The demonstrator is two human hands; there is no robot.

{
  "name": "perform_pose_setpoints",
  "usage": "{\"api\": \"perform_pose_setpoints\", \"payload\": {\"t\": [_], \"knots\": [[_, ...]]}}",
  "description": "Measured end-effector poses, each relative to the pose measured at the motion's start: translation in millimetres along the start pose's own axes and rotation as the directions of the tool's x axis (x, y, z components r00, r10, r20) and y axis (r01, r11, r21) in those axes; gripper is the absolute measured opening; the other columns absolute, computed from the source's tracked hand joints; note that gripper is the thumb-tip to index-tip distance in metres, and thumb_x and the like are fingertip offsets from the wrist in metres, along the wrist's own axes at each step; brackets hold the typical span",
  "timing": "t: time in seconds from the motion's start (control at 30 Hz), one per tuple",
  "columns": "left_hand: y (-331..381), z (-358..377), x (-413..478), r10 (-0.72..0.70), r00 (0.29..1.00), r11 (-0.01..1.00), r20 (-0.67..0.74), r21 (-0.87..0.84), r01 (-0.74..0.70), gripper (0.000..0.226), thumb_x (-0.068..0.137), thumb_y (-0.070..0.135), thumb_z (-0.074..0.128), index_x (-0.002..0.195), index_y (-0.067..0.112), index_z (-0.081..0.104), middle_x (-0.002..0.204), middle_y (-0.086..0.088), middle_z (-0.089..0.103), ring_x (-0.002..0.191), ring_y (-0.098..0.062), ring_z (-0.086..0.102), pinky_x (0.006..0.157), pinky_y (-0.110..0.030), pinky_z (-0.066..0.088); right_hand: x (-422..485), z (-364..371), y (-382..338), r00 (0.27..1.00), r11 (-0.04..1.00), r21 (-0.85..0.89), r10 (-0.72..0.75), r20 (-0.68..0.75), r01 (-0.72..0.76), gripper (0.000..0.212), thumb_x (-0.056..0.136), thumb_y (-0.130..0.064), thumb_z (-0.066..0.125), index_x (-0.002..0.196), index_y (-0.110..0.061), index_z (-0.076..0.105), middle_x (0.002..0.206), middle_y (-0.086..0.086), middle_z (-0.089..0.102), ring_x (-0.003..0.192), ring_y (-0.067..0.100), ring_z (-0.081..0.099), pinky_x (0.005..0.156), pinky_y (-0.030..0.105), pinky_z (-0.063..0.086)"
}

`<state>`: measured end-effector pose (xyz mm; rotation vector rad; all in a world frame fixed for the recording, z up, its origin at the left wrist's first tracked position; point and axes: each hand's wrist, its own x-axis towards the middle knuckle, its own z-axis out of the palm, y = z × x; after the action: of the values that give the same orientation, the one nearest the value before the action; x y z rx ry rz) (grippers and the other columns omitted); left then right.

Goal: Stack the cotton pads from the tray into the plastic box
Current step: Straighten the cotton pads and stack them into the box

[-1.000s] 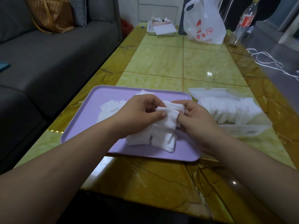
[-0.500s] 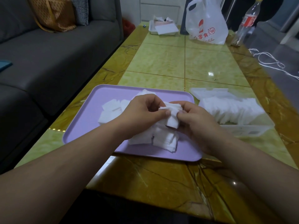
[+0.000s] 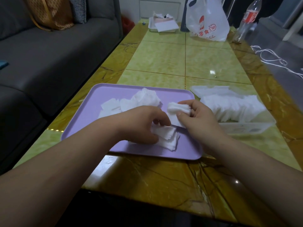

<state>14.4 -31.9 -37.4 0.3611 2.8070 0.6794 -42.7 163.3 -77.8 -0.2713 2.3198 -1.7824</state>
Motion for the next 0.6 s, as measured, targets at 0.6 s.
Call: {"api": "perform_pose_setpoints", "payload": {"t": [0.6], "knots": [[-8,3,7,-0.085,0.919,0.917,-0.384,-0.391,-0.079,0.017,0.091,0.017,0.074,0.104,0.029,0.077,0.091,0.013,0.074,0.078,0.005,0.064,0.069,-0.006,0.043,3,2,-2,0.994,0.992,0.125,0.013,0.110,-0.027,0.030,0.102,0.001,0.050,0.121,-0.020,0.062,0.111,0.010,0.075,0.099,0.021,0.071,0.086,0.036,0.057]]}}
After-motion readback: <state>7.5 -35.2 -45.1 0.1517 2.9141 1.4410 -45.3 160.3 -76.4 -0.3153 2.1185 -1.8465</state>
